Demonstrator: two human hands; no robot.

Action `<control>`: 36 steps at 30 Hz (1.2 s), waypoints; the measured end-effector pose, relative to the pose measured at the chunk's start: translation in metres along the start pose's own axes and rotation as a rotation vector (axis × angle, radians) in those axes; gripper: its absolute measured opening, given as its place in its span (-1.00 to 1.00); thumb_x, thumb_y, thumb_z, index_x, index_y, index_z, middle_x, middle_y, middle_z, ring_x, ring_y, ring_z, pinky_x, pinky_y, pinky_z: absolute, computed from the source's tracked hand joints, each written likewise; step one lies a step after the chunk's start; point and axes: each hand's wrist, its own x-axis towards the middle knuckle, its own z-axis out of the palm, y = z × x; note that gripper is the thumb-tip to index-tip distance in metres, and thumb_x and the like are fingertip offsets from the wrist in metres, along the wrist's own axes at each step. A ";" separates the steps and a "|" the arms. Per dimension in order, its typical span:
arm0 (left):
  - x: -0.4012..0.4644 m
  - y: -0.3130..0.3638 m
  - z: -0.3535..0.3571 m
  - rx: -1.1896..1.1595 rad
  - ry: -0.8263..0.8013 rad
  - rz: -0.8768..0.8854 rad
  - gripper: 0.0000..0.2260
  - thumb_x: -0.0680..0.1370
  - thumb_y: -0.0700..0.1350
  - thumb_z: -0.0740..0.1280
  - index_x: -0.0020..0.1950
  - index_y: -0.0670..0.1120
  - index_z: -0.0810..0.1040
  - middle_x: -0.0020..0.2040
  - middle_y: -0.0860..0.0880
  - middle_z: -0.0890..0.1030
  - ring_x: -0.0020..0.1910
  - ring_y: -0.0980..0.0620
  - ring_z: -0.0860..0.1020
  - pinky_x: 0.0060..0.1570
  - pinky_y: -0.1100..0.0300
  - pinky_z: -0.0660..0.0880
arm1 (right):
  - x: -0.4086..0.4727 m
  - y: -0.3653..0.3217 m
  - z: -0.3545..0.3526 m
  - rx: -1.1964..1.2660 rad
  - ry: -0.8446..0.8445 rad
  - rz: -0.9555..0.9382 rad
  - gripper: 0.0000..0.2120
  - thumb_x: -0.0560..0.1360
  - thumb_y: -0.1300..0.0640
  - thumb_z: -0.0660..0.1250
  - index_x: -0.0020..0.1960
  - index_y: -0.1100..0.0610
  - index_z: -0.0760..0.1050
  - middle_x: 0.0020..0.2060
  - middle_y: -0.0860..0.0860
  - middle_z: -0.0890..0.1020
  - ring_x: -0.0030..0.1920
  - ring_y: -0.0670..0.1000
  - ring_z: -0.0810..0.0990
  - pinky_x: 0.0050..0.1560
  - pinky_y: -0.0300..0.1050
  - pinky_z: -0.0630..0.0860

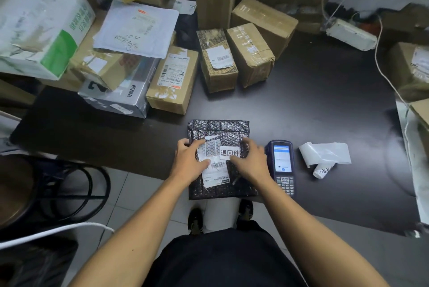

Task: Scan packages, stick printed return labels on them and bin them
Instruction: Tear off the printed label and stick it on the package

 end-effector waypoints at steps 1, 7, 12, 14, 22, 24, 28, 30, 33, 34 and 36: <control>-0.004 -0.005 -0.003 -0.020 0.001 0.012 -0.47 0.47 -0.09 0.50 0.42 0.08 0.45 0.24 0.06 0.19 0.22 0.01 0.39 0.20 0.23 0.35 | -0.004 0.001 0.003 0.022 0.002 -0.028 -0.36 0.43 0.05 0.46 0.45 0.00 0.33 0.29 0.16 0.38 0.35 0.20 0.36 0.41 0.03 0.29; -0.027 -0.042 -0.031 -0.078 0.006 0.055 -0.42 0.44 -0.17 0.53 0.42 0.07 0.46 0.25 0.09 0.17 0.15 0.10 0.36 0.17 0.29 0.30 | -0.034 0.007 0.019 0.062 -0.102 -0.173 -0.37 0.42 0.16 0.48 0.44 -0.05 0.35 0.19 0.03 0.34 0.13 0.01 0.50 0.33 -0.10 0.39; -0.064 -0.070 -0.045 -0.132 0.039 0.011 -0.37 0.44 -0.19 0.52 0.46 0.10 0.41 0.30 0.08 0.18 0.17 0.10 0.36 0.17 0.27 0.29 | -0.055 0.000 0.034 -0.002 -0.202 -0.272 -0.35 0.45 0.20 0.46 0.47 -0.06 0.33 0.20 0.00 0.31 0.16 -0.02 0.46 0.30 -0.26 0.32; -0.084 -0.081 -0.046 -0.161 0.090 -0.025 -0.37 0.45 -0.18 0.52 0.47 0.09 0.40 0.32 0.06 0.18 0.20 0.10 0.35 0.20 0.29 0.28 | -0.061 -0.004 0.041 -0.038 -0.231 -0.322 -0.35 0.45 0.20 0.46 0.47 -0.05 0.33 0.20 0.00 0.30 0.16 -0.03 0.44 0.30 -0.27 0.31; -0.213 -0.129 -0.054 -0.200 0.388 -0.302 -0.37 0.49 -0.12 0.49 0.51 0.10 0.34 0.46 0.03 0.12 0.27 0.10 0.33 0.19 0.31 0.28 | -0.107 -0.028 0.103 -0.212 -0.512 -0.575 -0.34 0.43 0.16 0.50 0.47 -0.05 0.35 0.20 0.08 0.40 0.15 0.03 0.47 0.29 -0.17 0.37; -0.248 -0.146 -0.060 -0.210 0.447 -0.368 -0.36 0.48 -0.12 0.49 0.51 0.09 0.34 0.45 0.01 0.14 0.26 0.12 0.32 0.17 0.35 0.24 | -0.129 -0.037 0.126 -0.233 -0.583 -0.655 -0.34 0.42 0.15 0.50 0.46 -0.03 0.36 0.23 0.08 0.45 0.21 0.05 0.49 0.34 -0.09 0.39; -0.312 -0.186 -0.070 -0.245 0.556 -0.490 -0.35 0.48 -0.11 0.50 0.52 0.10 0.33 0.45 -0.01 0.14 0.24 0.10 0.35 0.20 0.25 0.31 | -0.180 -0.055 0.171 -0.291 -0.691 -0.758 -0.37 0.44 0.15 0.49 0.45 -0.01 0.35 0.13 0.03 0.39 0.10 -0.03 0.48 0.13 -0.39 0.29; -0.339 -0.208 -0.074 -0.279 0.607 -0.530 -0.35 0.47 -0.11 0.51 0.51 0.09 0.34 0.45 -0.03 0.15 0.31 0.05 0.37 0.21 0.29 0.29 | -0.204 -0.064 0.195 -0.316 -0.736 -0.806 -0.38 0.45 0.14 0.49 0.45 -0.03 0.34 0.17 0.04 0.41 0.13 -0.01 0.50 0.11 -0.37 0.30; -0.380 -0.242 -0.082 -0.333 0.658 -0.578 -0.35 0.48 -0.12 0.50 0.52 0.07 0.33 0.44 -0.03 0.15 0.29 0.06 0.38 0.17 0.34 0.27 | -0.245 -0.080 0.233 -0.375 -0.794 -0.844 -0.37 0.47 0.14 0.48 0.46 -0.04 0.31 0.18 0.03 0.38 0.07 -0.04 0.48 0.07 -0.39 0.32; -0.393 -0.254 -0.085 -0.344 0.677 -0.590 -0.35 0.48 -0.12 0.50 0.52 0.07 0.33 0.43 -0.02 0.15 0.25 0.09 0.38 0.16 0.36 0.27 | -0.260 -0.086 0.246 -0.401 -0.807 -0.854 -0.37 0.47 0.14 0.48 0.47 -0.04 0.30 0.19 0.03 0.38 0.03 -0.06 0.46 0.04 -0.42 0.32; -0.422 -0.281 -0.094 -0.361 0.713 -0.618 -0.35 0.49 -0.11 0.50 0.52 0.06 0.33 0.43 -0.03 0.16 0.21 0.14 0.35 0.20 0.34 0.25 | -0.290 -0.097 0.276 -0.440 -0.842 -0.875 -0.36 0.48 0.14 0.47 0.48 -0.07 0.29 0.22 0.03 0.37 0.00 -0.08 0.46 -0.03 -0.51 0.36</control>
